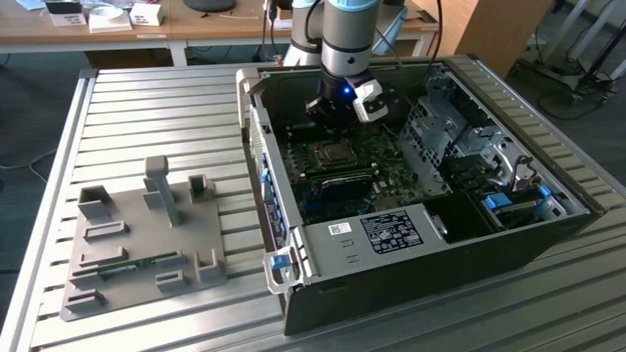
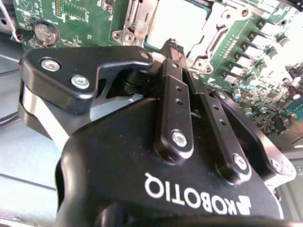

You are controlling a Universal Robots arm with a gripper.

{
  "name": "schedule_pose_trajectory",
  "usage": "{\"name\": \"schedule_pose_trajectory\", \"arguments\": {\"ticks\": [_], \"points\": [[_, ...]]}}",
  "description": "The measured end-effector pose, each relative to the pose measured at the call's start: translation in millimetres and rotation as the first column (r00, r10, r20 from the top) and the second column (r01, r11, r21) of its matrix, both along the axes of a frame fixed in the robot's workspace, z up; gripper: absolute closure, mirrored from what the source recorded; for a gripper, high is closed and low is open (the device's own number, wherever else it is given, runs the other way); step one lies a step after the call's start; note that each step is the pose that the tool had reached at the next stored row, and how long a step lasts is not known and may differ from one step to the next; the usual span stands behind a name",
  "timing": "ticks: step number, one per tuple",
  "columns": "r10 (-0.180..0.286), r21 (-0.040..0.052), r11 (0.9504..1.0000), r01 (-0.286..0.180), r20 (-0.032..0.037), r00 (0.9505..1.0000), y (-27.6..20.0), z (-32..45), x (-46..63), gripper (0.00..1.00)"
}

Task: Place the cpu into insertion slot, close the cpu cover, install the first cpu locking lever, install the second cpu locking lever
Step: 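Install the first cpu locking lever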

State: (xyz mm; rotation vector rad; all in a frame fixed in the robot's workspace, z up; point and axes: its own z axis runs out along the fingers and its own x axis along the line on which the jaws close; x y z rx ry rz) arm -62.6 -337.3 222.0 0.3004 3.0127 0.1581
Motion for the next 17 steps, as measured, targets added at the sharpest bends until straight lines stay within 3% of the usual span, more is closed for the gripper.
{"name": "schedule_pose_trajectory", "arguments": {"ticks": [7, 12, 17], "points": [[0.0, -0.0002, 1.0, 0.0, -0.0002, 1.0, -3.0, 0.5, 0.0, 0.89], [0.0, 0.0029, 1.0, 0.0, -0.0006, 1.0, -3.0, 6.2, 0.0, 0.89], [0.0, 0.003, 1.0, 0.0, -0.0006, 1.0, -3.0, 6.4, 0.0, 0.89]]}}
